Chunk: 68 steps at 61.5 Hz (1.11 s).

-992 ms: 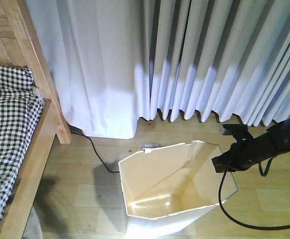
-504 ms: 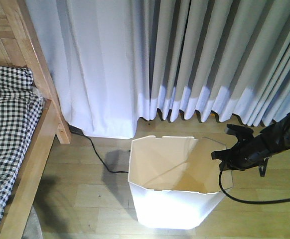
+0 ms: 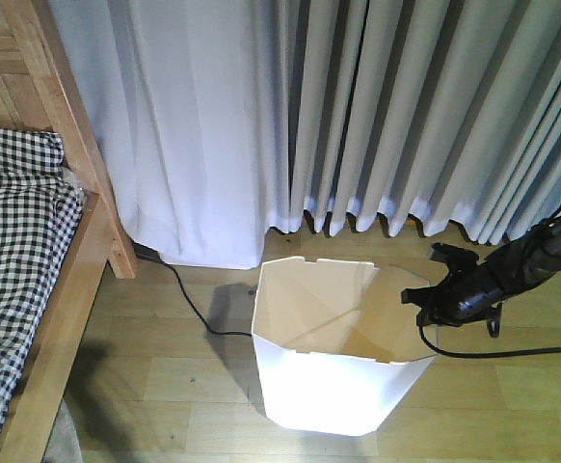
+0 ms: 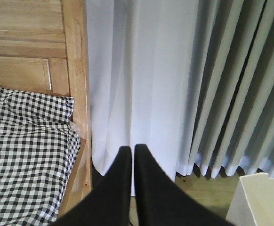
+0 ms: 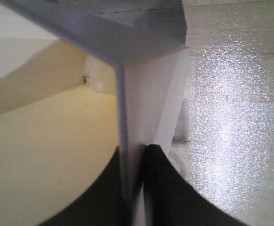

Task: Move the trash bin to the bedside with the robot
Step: 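Lower the bin onto the floor beside the bed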

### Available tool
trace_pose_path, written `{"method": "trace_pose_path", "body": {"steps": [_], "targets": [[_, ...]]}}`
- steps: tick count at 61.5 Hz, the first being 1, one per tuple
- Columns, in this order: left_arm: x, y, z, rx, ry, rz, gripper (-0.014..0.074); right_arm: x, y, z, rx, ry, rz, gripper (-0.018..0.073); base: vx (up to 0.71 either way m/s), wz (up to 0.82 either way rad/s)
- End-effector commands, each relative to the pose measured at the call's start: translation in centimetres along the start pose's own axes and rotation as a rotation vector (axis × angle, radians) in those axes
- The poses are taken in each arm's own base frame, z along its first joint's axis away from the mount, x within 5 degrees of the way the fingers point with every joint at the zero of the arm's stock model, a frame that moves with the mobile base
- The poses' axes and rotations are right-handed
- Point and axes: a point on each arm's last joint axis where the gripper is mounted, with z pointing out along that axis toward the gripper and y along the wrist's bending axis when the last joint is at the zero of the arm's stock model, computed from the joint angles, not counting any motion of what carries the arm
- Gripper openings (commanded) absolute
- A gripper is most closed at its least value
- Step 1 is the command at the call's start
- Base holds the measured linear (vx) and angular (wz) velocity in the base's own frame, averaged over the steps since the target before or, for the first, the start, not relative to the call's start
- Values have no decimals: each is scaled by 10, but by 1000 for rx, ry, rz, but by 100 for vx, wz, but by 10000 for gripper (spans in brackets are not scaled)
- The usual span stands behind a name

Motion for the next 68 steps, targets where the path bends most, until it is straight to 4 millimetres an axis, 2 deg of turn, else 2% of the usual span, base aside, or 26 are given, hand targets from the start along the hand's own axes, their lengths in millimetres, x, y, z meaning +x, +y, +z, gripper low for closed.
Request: {"method": "trace_pose_path", "body": {"steps": [1, 25, 41, 68], "targets": [[-3, 0, 0, 4, -72, -9, -6, -22, 17, -19, -131, -7, -18, 8, 0, 0], [-3, 0, 0, 4, -72, -9, -6, -39, 7, 10, -146, -19, -59, 19, 0, 0], [-3, 0, 0, 4, -72, -9, -6, -37, 0, 33, -147, 6, -86, 28, 0, 0], [-3, 0, 0, 4, -72, -9, -6, -40, -9, 59, -153, 1, -90, 48, 0, 0]]}}
